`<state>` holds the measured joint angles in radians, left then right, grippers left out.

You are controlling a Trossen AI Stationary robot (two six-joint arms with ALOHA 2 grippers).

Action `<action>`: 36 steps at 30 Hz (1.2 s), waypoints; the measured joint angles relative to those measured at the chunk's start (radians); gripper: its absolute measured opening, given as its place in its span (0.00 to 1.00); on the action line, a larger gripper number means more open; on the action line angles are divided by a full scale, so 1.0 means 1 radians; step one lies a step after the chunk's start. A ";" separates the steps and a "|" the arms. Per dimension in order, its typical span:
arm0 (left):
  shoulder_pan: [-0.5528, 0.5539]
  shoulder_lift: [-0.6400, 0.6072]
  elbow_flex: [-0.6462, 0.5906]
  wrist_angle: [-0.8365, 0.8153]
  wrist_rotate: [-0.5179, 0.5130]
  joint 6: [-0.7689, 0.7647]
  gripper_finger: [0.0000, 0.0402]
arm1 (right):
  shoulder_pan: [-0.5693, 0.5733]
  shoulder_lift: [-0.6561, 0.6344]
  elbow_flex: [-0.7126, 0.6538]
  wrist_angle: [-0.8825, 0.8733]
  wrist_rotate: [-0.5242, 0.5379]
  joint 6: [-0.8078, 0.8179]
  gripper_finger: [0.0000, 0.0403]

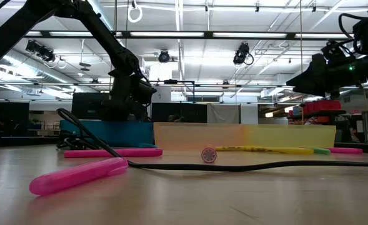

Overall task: Pick & Place Markers
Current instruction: Put the left blue highlighter pen into the blue bin, then put the left large pink pen into the orange bin

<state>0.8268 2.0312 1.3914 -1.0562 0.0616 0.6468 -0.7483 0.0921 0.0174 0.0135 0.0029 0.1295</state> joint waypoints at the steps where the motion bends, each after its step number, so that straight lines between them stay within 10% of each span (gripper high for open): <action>1: 0.000 0.000 0.000 -0.003 0.000 -0.001 0.33 | 0.000 0.000 0.000 0.000 0.000 0.000 0.61; 24: 0.000 0.000 0.000 -0.022 -0.001 -0.036 0.63 | 0.000 0.000 0.000 0.000 0.000 0.000 0.61; 36: 0.006 -0.075 0.001 -0.010 -0.039 -0.033 0.62 | 0.000 0.000 0.000 0.000 0.000 0.000 0.61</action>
<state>0.8330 1.9562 1.3922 -1.0660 0.0223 0.6136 -0.7483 0.0925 0.0174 0.0132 0.0029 0.1291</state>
